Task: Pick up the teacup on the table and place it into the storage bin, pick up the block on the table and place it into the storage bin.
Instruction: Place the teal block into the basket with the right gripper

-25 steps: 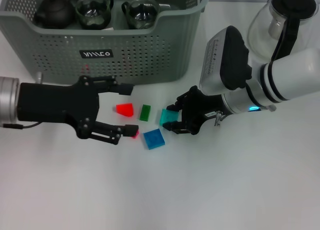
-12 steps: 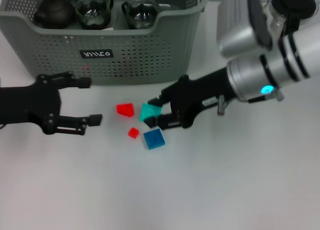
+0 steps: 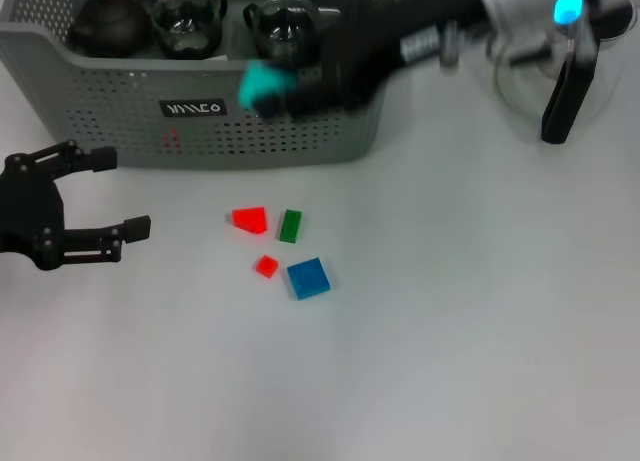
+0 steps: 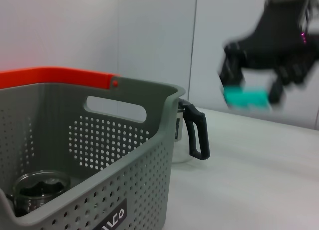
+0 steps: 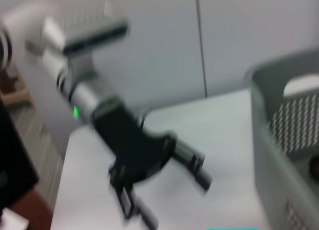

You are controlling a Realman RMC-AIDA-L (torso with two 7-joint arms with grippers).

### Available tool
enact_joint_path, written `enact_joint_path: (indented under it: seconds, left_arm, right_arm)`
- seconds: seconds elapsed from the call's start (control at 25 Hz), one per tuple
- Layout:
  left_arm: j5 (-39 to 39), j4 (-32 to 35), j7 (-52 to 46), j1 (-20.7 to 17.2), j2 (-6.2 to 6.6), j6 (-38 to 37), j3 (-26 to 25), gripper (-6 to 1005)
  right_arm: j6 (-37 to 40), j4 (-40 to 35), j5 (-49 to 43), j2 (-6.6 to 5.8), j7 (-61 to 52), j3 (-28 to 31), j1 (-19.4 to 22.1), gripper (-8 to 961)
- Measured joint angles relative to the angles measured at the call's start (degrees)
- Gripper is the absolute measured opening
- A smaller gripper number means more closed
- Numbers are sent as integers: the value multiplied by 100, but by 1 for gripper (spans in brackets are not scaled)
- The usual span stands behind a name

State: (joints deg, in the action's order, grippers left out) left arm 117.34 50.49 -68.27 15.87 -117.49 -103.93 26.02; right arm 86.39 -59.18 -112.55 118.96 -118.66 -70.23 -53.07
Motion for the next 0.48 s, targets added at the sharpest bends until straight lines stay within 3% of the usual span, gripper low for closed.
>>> enact_joint_path:
  seconds: [0.24,0.48]
  left_arm:
    - [0,-26,47,15,-51,-20,11,924]
    - [-1,-158,273,88,-65,-46,72,923]
  right_arm:
    - [-483,54,-424,-29,-662,896,-688,425]
    - [-2114,887,-830,-71,-1549,990,-1079,424]
